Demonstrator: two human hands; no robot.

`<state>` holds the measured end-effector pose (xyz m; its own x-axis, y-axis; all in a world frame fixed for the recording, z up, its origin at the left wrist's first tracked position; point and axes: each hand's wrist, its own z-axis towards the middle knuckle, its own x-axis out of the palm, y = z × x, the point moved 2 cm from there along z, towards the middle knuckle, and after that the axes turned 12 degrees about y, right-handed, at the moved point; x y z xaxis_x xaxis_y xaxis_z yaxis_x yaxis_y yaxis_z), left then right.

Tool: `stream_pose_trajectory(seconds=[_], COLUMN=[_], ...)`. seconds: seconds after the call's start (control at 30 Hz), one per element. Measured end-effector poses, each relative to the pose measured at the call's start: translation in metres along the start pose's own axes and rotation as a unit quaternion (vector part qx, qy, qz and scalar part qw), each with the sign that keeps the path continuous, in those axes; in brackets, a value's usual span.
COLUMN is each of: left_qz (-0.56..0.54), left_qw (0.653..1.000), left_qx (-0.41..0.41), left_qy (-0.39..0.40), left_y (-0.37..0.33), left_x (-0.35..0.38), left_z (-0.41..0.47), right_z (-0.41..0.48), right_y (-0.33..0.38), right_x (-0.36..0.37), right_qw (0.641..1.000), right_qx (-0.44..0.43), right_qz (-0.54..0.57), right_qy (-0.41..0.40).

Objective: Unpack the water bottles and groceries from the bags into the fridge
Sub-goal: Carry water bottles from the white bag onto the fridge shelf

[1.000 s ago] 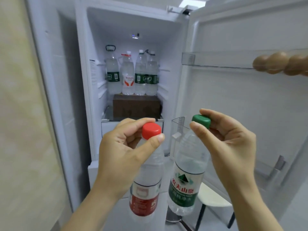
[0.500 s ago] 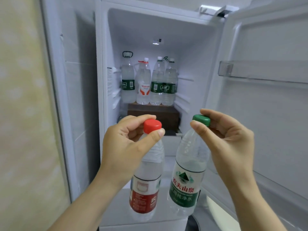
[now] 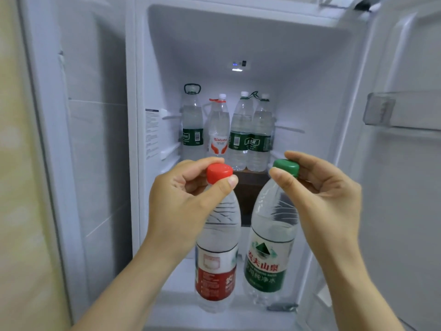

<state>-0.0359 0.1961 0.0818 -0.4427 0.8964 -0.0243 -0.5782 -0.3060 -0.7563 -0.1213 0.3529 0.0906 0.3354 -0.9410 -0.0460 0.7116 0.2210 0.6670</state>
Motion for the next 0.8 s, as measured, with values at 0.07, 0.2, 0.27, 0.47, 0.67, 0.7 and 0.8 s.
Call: stream_pose_trajectory(seconds=[0.07,0.2,0.27,0.47,0.67,0.7,0.8], left_qz=[0.001,0.009,0.004,-0.034,-0.04,-0.04,-0.044], left_qw=[1.0,1.0,1.0,0.999,0.999,0.999,0.998], left_qx=[-0.004,-0.009,-0.009,-0.005,0.027,0.031,0.042], left_qy=[-0.007,-0.013,-0.017,-0.021,-0.017,-0.014,-0.003], left_y=[0.01,0.029,0.039,0.07,0.097,0.101,0.113], left_x=[0.002,0.002,0.0,-0.004,-0.016,-0.017,-0.019], left_z=[0.011,0.032,0.045,0.088,0.14,0.148,0.169], right_z=[0.012,0.034,0.046,0.079,0.119,0.125,0.138], right_y=[-0.014,-0.037,-0.048,-0.079,-0.104,-0.109,-0.122], right_x=[0.001,0.006,0.012,0.026,0.043,0.045,0.048], right_qw=[1.0,0.999,0.999,0.998,0.999,0.998,0.997], right_qx=[0.005,0.011,0.008,0.012,-0.004,-0.007,-0.009], right_qz=[0.011,0.034,0.04,0.05,0.02,0.016,0.003], right_qy=[-0.001,-0.013,-0.013,-0.03,-0.051,-0.057,-0.073])
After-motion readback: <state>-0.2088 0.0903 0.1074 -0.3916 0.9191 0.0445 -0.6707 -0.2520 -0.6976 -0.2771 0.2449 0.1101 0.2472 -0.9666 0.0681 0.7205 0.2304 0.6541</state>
